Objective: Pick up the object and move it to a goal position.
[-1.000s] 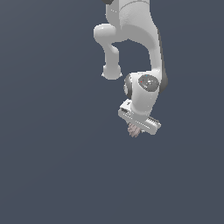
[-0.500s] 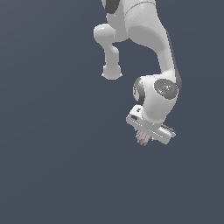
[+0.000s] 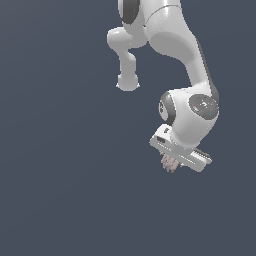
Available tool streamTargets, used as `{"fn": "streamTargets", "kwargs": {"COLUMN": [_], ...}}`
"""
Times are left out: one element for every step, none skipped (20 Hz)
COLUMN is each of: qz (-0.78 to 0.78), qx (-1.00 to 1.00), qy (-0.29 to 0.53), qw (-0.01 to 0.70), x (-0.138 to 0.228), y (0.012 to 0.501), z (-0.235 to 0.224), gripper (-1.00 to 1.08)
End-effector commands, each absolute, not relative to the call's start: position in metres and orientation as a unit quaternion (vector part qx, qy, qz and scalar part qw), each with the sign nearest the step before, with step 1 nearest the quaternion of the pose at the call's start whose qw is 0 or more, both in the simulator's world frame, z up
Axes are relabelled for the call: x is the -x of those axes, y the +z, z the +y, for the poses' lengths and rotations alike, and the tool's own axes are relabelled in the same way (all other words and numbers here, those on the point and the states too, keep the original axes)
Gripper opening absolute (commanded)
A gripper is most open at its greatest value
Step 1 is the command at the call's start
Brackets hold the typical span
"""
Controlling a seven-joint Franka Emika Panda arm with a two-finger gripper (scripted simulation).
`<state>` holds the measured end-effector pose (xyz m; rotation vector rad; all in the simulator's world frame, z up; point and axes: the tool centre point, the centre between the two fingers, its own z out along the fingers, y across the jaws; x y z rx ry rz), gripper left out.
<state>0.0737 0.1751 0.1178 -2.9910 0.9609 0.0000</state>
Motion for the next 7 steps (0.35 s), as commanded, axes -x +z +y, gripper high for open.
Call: {"fn": "streamTargets", "kwargs": {"qz": [0.306, 0.306, 0.306, 0.306, 0.306, 0.306, 0.306], "qx": [0.952, 0.952, 0.952, 0.952, 0.952, 0.952, 0.952], "qy": [0.0, 0.0, 0.0, 0.0, 0.0, 0.0, 0.0], "qw": [0.0, 0.0, 0.0, 0.0, 0.0, 0.0, 0.0], "x": [-0.0781, -0.0792, -0.0801, -0.0808, -0.0813, -0.0815, -0.0816], "y": [0.1194, 0.1197, 0.12, 0.1202, 0.1204, 0.1204, 0.1205], "z": [0.1776, 0.1783, 0.1788, 0.1792, 0.1795, 0.1797, 0.1797], "gripper": [-1.0, -1.0, -1.0, -1.0, -1.0, -1.0, -1.0]}}
